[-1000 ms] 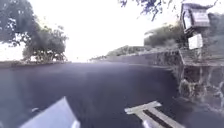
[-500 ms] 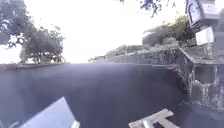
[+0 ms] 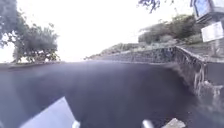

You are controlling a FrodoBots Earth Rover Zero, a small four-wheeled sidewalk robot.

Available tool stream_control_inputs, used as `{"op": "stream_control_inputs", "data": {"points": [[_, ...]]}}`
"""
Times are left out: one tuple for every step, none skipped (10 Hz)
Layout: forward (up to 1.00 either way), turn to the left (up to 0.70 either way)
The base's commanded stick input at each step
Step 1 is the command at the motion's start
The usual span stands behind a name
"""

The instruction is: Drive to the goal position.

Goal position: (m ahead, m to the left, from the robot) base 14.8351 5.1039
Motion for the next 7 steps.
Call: {"op": "stream_control_inputs", "data": {"points": [[0.7,0.0],[0.7,0.0],[0.7,0.0],[0.7,0.0],[0.7,0.0],[0.7,0.0],[0.7,0.0]]}}
